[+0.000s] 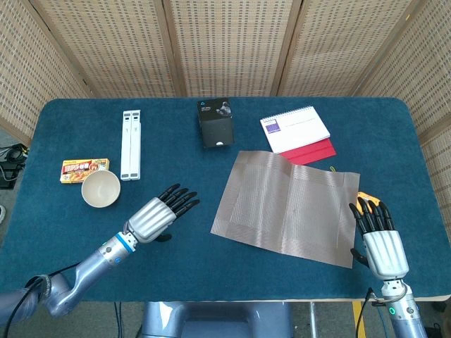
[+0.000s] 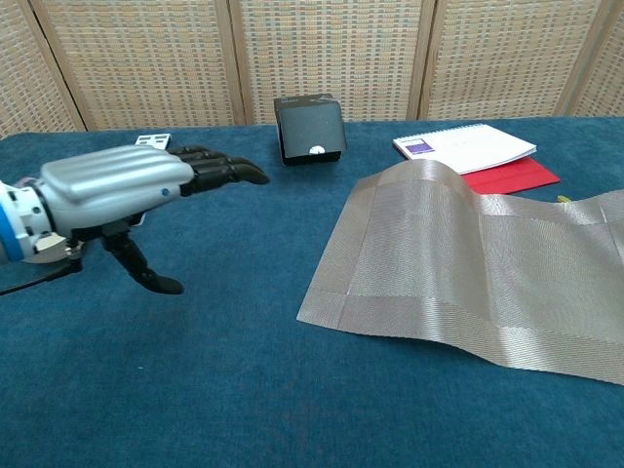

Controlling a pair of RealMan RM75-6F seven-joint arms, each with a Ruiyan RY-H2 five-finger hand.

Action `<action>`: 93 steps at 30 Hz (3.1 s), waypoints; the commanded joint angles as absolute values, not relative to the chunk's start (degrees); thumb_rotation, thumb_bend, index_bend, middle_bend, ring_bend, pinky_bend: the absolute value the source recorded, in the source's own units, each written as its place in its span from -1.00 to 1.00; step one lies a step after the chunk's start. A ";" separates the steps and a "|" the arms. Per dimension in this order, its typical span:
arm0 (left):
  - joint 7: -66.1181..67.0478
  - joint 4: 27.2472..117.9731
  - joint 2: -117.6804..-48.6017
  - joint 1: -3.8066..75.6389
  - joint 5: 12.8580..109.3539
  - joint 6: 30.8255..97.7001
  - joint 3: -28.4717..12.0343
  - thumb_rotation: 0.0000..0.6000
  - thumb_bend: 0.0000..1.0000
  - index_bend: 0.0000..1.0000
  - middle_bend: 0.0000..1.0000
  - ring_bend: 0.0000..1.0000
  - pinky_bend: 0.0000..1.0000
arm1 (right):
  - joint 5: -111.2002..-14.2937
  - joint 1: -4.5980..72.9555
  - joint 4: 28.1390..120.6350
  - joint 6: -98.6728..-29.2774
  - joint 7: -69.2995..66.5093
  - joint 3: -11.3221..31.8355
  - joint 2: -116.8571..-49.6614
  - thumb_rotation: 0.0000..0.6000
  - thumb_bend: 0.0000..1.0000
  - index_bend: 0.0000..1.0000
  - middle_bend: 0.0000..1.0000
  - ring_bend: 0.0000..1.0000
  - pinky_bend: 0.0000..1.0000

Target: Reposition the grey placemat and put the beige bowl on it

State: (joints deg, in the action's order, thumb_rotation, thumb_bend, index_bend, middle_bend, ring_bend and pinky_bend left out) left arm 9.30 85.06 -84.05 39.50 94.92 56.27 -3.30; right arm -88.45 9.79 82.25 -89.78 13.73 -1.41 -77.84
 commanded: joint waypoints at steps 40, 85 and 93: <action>11.40 60.60 -107.83 57.14 86.31 41.06 -7.40 1.00 -1.00 -0.71 -1.00 -1.00 -1.00 | -89.13 8.38 84.46 -85.59 9.33 0.61 -75.16 1.00 -1.00 -1.00 -1.00 -1.00 -1.00; 8.95 56.56 -110.06 59.07 83.17 42.65 -6.55 1.00 -0.10 -0.43 -1.00 -1.00 -1.00 | -92.27 7.39 85.57 -86.64 7.85 1.00 -73.91 1.00 -1.00 -1.00 -1.00 -1.00 -1.00; 9.83 55.91 -110.75 59.13 81.99 42.13 -6.77 1.00 -0.08 -0.32 -1.00 -1.00 -1.00 | -92.68 7.25 85.78 -86.91 7.52 1.03 -73.70 1.00 -1.00 -1.00 -1.00 -1.00 -1.00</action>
